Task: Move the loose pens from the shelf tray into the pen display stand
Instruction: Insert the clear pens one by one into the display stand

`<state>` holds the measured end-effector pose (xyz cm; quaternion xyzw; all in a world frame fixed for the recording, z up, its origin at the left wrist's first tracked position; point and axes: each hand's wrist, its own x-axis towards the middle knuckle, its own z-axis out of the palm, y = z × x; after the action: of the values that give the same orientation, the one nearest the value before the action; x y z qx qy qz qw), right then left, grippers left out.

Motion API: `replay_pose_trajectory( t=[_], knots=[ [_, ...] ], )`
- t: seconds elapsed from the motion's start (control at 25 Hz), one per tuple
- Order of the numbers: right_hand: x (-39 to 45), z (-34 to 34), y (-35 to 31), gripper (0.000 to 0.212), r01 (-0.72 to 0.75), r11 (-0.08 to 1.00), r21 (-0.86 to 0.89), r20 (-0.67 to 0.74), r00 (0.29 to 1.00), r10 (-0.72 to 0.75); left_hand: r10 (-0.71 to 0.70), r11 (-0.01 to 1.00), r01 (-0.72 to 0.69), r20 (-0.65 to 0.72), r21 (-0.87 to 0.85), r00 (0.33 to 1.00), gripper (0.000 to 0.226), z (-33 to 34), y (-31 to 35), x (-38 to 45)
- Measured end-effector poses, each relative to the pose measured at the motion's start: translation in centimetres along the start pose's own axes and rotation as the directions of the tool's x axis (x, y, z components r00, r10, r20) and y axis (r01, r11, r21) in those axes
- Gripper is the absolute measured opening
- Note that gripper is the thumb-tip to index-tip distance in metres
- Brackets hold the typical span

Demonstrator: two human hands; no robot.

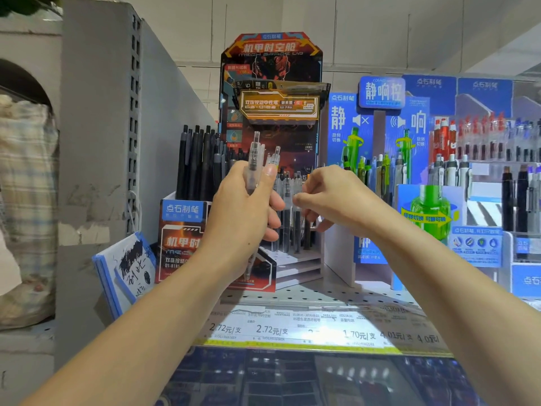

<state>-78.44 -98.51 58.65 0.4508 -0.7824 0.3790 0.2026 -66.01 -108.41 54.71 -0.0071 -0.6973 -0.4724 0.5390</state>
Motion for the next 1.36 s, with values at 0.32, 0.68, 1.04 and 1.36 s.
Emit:
replay_pose_trajectory(
  t=[0.32,0.68,1.04,1.36],
  knots=[
    [-1.6,0.0,-2.1,0.022,0.132,0.731,0.67,0.02,0.98,-0.196,-0.038,0.998,0.043,0.088,-0.047,0.995,0.015,-0.1,0.3,0.0],
    [0.3,-1.2,-0.9,0.018,0.156,0.659,0.736,-0.187,0.982,-0.024,0.013,0.999,-0.011,-0.062,0.037,0.998,0.03,-1.9,0.7,0.6],
    [0.5,1.0,-0.4,0.019,0.175,0.892,0.417,-0.197,0.975,-0.1,-0.072,0.995,0.077,-0.088,0.057,0.994,0.039,-2.1,0.3,0.7],
    [0.3,1.5,-1.6,0.032,0.118,0.956,0.27,-0.11,0.99,-0.092,-0.046,0.999,0.048,-0.137,0.009,0.99,0.031,-2.8,0.4,0.5]
  ],
)
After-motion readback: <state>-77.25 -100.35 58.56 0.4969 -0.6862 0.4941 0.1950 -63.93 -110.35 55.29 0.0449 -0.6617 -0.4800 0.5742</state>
